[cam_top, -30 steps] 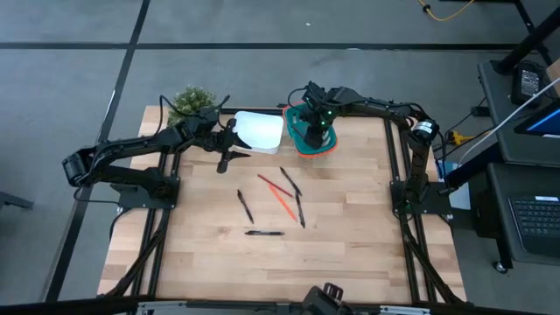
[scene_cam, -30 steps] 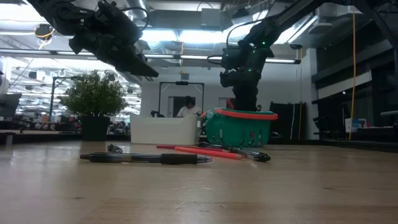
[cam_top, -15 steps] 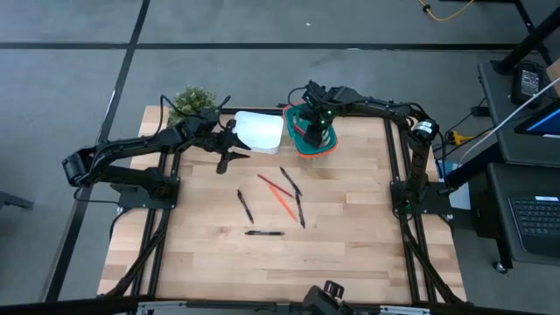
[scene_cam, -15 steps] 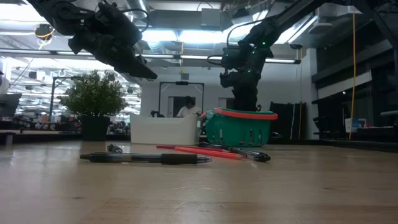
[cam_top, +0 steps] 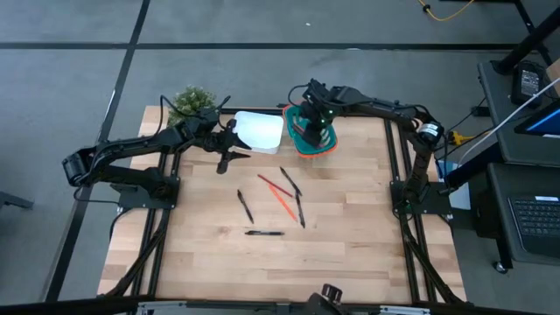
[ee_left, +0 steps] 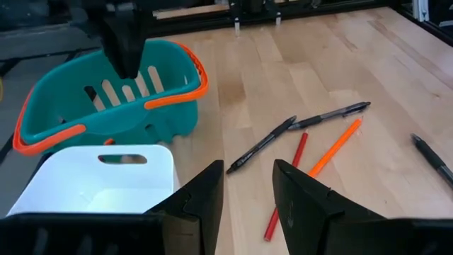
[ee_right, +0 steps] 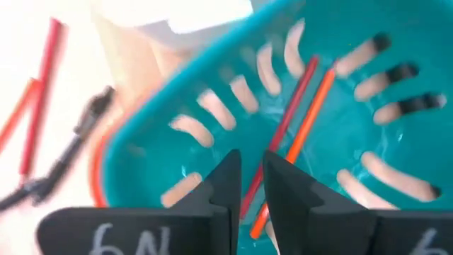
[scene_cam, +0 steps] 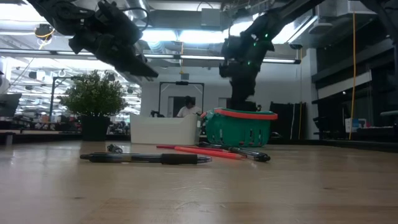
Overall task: Sort pens & pencils
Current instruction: Put the orange pencil into the dark green bin
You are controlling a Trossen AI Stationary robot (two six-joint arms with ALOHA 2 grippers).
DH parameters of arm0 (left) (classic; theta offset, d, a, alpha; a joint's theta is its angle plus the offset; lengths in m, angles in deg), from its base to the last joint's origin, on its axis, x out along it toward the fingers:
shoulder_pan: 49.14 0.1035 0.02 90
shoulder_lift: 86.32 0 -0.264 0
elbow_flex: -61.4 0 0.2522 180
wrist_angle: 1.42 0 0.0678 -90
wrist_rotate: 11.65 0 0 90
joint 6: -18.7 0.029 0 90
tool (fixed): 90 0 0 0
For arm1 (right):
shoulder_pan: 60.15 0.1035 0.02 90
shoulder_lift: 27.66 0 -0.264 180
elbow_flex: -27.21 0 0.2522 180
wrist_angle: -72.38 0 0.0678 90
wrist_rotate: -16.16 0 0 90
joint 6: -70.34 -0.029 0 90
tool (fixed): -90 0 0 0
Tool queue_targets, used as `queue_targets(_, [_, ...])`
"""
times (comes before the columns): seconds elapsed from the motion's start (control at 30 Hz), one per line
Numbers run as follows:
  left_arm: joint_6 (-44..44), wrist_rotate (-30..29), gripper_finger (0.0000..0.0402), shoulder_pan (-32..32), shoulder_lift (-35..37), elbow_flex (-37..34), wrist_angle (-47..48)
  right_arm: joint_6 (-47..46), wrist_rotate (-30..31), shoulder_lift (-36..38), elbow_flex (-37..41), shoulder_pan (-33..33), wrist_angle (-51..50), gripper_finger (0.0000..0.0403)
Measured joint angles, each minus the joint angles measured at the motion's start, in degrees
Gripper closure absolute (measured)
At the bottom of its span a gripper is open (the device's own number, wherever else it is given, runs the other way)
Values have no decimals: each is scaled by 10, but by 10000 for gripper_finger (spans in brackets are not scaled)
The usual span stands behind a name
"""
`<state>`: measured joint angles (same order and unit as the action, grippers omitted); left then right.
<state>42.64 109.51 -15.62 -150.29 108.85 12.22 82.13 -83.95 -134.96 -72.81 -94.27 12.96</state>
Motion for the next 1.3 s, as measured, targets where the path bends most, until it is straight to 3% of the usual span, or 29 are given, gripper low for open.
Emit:
queue_targets(0.27, [-9,-13,285,-22,0,0,-8,-12,0,89,46,29,62,341])
queue_targets(0.43, [-9,-51,288,-33,0,0,-9,-42,2,165,143,51,137,341])
queue_targets(0.7, [-29,-54,289,-59,19,1,-29,-95,81,293,299,123,255,341])
queue_targets(0.8, [-43,-87,289,-84,33,1,-27,-116,96,322,342,159,296,341])
queue_targets(0.97, [-72,-154,289,-137,50,-39,-79,-131,138,327,383,222,351,341])
queue_targets(1.13, [-126,-217,289,-183,78,-118,-171,-174,175,312,389,278,365,341])
queue_targets(1.3, [-154,-257,289,-231,114,-157,-199,-233,190,296,388,338,369,341])
